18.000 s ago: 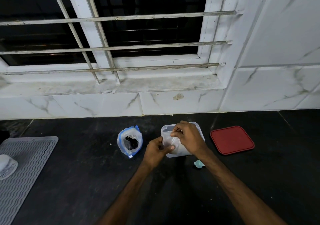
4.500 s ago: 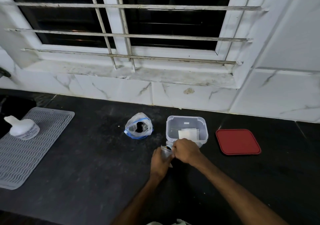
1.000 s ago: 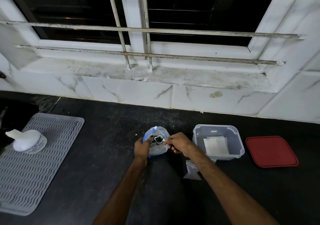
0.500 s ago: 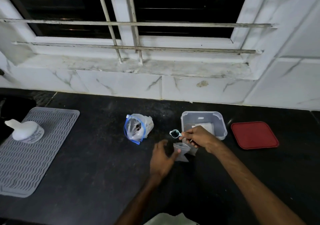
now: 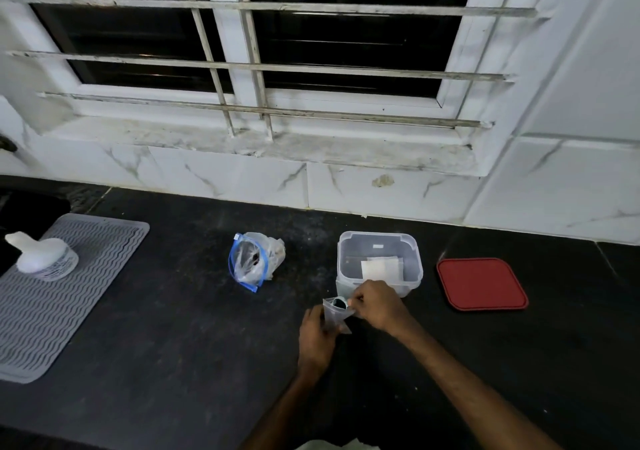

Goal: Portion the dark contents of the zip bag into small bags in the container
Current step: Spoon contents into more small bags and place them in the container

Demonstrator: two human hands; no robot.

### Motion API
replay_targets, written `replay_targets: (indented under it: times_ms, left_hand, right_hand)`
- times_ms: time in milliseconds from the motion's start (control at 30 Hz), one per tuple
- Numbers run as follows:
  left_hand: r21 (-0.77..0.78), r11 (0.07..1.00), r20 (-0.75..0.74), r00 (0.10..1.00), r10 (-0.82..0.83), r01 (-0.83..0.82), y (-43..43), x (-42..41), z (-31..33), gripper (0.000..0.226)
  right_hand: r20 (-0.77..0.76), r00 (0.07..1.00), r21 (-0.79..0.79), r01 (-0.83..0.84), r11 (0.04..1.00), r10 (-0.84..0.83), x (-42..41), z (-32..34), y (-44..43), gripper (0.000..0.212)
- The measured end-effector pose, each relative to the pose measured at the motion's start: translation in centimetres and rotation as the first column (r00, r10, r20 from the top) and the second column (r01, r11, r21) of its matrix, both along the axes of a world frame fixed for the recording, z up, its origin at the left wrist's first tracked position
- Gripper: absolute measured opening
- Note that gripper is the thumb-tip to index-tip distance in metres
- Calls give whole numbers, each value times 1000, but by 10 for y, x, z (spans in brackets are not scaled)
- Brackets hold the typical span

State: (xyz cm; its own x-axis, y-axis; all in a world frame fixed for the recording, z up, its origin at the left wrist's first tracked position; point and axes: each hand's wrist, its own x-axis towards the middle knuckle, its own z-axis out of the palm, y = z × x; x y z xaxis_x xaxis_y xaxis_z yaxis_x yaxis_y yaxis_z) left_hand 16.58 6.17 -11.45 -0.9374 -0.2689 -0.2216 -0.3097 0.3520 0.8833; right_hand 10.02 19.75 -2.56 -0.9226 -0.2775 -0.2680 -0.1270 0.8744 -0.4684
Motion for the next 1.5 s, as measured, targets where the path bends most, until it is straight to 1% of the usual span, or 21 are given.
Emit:
replay_targets:
  times_ms: [100, 200, 267, 333, 400, 533, 733, 800, 867, 933, 967, 1033, 1100, 1133, 1200, 1267, 1333, 1367, 1433, 1467, 1500]
  left_hand:
    - [5, 999, -12, 999, -33, 33, 5, 1, 1, 37]
    - [-9, 999, -53, 997, -52, 52, 8, 0, -1, 38]
    - [-5, 999, -51, 998, -48, 48, 7, -1, -3, 40]
    - [12, 999, -34, 998, -49, 50, 5, -2, -5, 44]
    - [32, 998, -16, 998, -59, 60, 3, -3, -6, 48]
    - [45, 996, -28, 997, -77, 78, 0, -6, -7, 50]
    - [92, 981, -9, 986, -169, 169, -10, -5, -4, 60]
    - [130, 969, -11, 978, -210, 210, -16, -4, 1, 67]
    - [161, 965, -4, 978, -209, 207, -29, -4, 8, 75]
    - [190, 976, -29, 994, -102, 106, -52, -7, 16, 68]
    - [191, 981, -57, 998, -1, 12, -66, -9, 20, 61]
    - [167, 962, -109, 965, 237, -217, -102, -17, 26, 47]
    - [96, 896, -120, 888, 444, -434, -140, -29, 30, 44]
    - [40, 860, -96, 854, 511, -510, -156, -37, 29, 46]
    - [-77, 822, 45, 822, 568, -564, -182, -55, 26, 58]
    - [-151, 841, 226, 810, 540, -519, -191, -71, 24, 73]
    - [-208, 877, 327, 814, 480, -433, -189, -81, 23, 79]
    - [-238, 891, 342, 825, 450, -387, -187, -84, 21, 76]
    - [-297, 906, 350, 848, 398, -303, -186, -91, 15, 60]
    - [-301, 914, 338, 866, 369, -272, -186, -93, 15, 49]
    - [-273, 923, 313, 882, 353, -272, -189, -95, 14, 36]
  right_hand:
    - [-135, 988, 43, -67, 997, 72, 9, -2, -2, 18]
    - [-212, 974, 4, -86, 996, 85, 15, -7, 2, 19]
    - [-222, 974, -68, -55, 996, 38, 19, -10, 4, 21]
    - [-234, 971, -154, 21, 988, -57, 21, -13, 7, 19]
    - [-219, 962, -240, 107, 965, -161, 22, -15, 8, 17]
    - [-106, 932, -391, 281, 877, -345, 22, -19, 11, 10]
    - [-16, 900, -422, 388, 819, -435, 28, -26, 13, 9]
    - [37, 874, -464, 444, 767, -484, 32, -22, 14, 6]
    - [128, 832, -539, 515, 666, -540, 34, -11, 12, 13]
    - [213, 803, -604, 556, 571, -557, 31, 4, 2, 16]
    - [222, 811, -622, 546, 561, -542, 29, 12, -4, 15]
    - [211, 853, -643, 489, 590, -478, 19, 27, -28, 12]
    - [178, 906, -651, 402, 644, -385, 7, 37, -64, 10]
    - [143, 932, -648, 344, 680, -334, 0, 39, -85, 11]
    - [31, 970, -595, 210, 776, -239, -15, 36, -132, 11]
    - [-105, 984, -490, 75, 869, -145, -30, 31, -176, 15]
    - [-167, 985, -336, -12, 942, -47, -42, 28, -205, 21]
    - [-165, 986, -241, -53, 969, 12, -47, 26, -213, 24]
    - [-122, 986, -50, -124, 991, 118, -58, 17, -220, 25]
    - [-97, 985, 44, -139, 989, 142, -64, 12, -217, 26]
    - [-77, 984, 142, -151, 978, 163, -68, 7, -213, 27]
